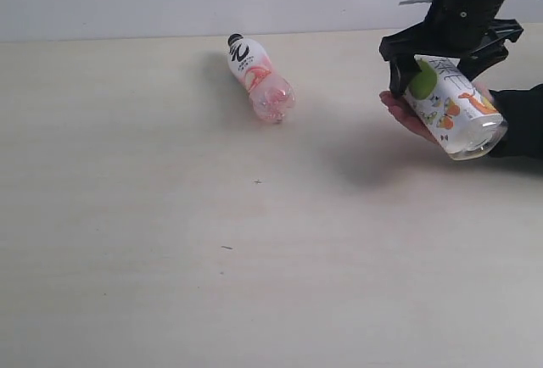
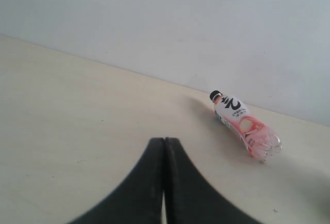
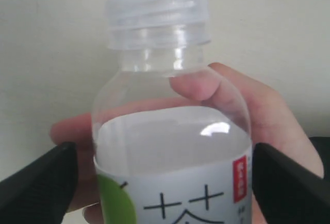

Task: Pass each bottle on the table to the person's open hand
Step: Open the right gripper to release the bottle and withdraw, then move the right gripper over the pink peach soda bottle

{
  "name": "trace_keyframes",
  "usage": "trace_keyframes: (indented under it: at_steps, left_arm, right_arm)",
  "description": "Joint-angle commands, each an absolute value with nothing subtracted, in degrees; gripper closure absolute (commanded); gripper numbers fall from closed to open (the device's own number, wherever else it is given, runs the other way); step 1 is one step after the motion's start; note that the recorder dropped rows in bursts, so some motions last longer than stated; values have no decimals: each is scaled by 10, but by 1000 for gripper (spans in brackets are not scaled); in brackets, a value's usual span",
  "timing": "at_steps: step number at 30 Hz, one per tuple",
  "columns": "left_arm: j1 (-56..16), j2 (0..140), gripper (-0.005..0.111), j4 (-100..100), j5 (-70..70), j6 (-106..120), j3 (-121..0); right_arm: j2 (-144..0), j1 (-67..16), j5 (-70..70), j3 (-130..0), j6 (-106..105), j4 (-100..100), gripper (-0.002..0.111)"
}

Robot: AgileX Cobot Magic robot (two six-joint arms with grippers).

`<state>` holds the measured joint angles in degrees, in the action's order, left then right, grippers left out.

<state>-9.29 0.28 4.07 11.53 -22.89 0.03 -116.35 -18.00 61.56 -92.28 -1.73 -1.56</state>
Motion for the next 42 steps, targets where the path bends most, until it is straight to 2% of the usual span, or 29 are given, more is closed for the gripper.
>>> trace_keyframes:
  at_steps: [1,10,15,21,29,35,42]
  left_arm:
    - [-94,0,107,43,114,-228,0]
    - [-94,0,107,43,114,-228,0]
    - [-94,0,107,43,114,-228,0]
    - [-94,0,107,43,114,-228,0]
    - [-94,0,107,43,114,-228,0]
    - [-94,0,107,43,114,-228,0]
    - [-94,0,107,43,114,-228,0]
  right_arm:
    - [-1150,-180,590,-924,-18,-15,22]
    - [-1044,-180,545,-924,-23,-14,23]
    - [-981,-180,547,-924,-33,-16,27]
    - [-920,-180,568,-924,-62,-51,49]
    - [-844,-180,630,-921,-152,-169,74]
    - [-759,-180,595,-838,-214,-265,89]
    - [-659,-180,511,-721,-219,-279,107]
